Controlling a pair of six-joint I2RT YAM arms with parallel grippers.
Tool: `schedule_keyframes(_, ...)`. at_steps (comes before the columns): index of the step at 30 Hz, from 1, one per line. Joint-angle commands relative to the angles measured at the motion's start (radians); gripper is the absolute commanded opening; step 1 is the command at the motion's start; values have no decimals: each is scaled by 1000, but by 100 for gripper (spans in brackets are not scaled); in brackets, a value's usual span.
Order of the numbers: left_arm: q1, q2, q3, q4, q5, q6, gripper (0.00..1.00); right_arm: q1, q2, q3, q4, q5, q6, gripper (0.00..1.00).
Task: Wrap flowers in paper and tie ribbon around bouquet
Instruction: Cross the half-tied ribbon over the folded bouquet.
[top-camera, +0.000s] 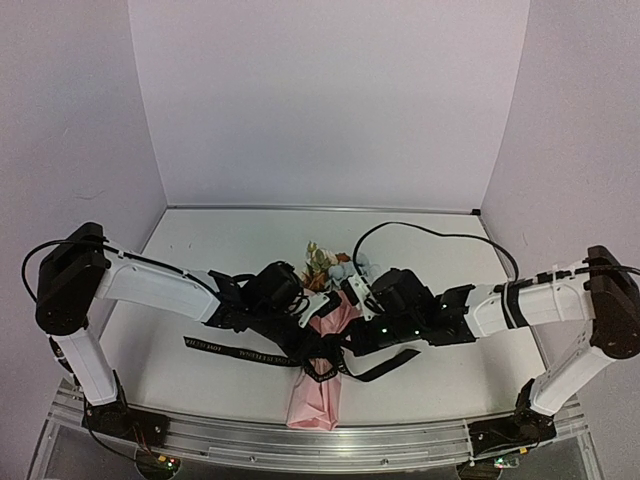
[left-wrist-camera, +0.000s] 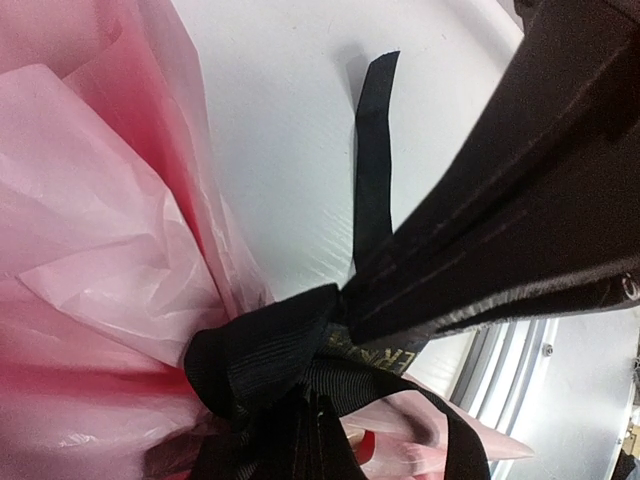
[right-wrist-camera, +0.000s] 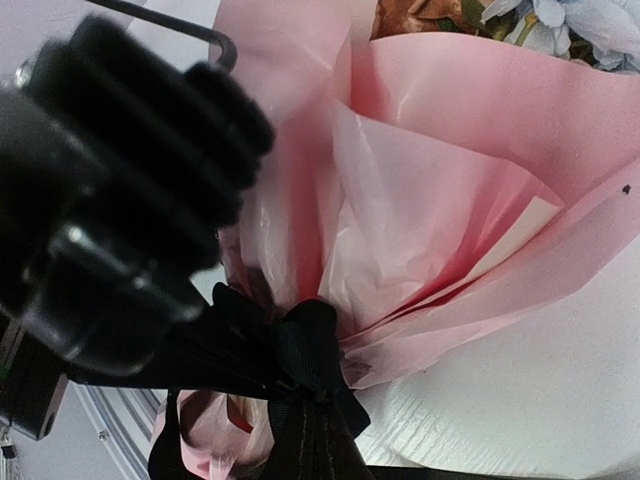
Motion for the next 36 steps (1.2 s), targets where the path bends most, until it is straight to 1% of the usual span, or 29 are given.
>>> schedule_keyframes(1,3,15,38,2,4,-7,1,11,-12,2,-4,-37,1,0)
schedule_keyframes(11,3,-1,39,-1,16,-1,1,11,72,26,-7,-33,16,0)
schedule_keyframes(17,2,-23,25,10,25,-1,1,11,50,16,-12,14,2,0)
schedule_keyframes(19,3,-25,24,8,23,0,1,10,24,12,-23,15,-5,4)
schedule_keyframes(22,3,-26,22,8,27,2,1,11,-28,0,-31,7,-13,18)
schedule_keyframes(24,3,-26,21,8,30,3,0,11,-61,-14,-51,1,-15,25)
schedule_keyframes(25,2,-27,21,9,31,3,0,11,-71,-21,-60,-3,-15,27)
schedule_keyframes(30,3,-32,22,8,31,3,0,10,-79,-59,-65,-41,14,28)
schedule_keyframes(36,3,-31,31,2,39,7,0,10,-79,-79,-64,-49,47,29)
